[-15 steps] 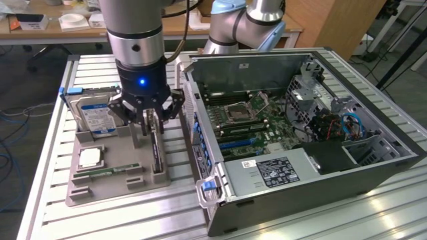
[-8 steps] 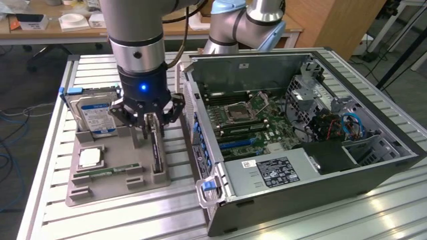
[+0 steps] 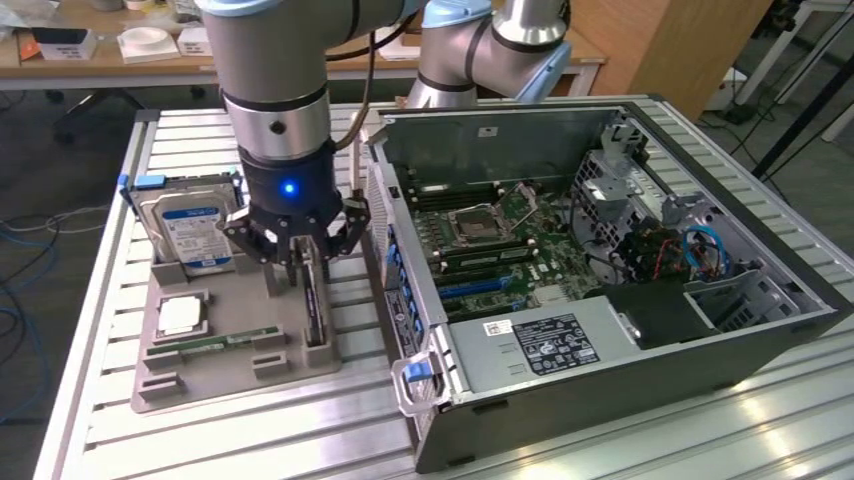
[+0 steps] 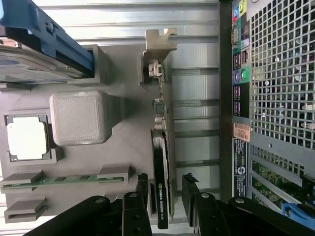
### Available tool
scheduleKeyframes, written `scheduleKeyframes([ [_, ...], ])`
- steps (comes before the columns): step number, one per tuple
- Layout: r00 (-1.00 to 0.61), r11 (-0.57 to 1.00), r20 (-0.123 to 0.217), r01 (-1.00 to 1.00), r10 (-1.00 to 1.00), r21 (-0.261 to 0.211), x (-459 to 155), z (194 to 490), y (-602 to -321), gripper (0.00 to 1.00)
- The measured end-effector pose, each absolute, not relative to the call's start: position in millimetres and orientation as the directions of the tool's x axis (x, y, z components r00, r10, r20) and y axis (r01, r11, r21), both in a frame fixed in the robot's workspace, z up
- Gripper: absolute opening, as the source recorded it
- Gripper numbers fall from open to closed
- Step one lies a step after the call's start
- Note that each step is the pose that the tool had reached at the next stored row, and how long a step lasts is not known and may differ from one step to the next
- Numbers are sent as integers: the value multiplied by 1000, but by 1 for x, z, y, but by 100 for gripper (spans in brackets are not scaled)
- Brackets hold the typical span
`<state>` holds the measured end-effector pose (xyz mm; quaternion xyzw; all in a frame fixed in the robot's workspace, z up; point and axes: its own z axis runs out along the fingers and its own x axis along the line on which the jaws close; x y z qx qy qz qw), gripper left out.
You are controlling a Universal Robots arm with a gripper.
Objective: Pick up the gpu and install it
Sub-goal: 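Pick up the gpu and move the gpu toward the slot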
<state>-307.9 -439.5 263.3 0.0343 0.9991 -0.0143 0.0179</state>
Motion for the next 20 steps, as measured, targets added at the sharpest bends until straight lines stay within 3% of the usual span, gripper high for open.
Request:
scheduleKeyframes([
  [20,-997,997,-39,69,68,-28,-309,240,-432,41],
])
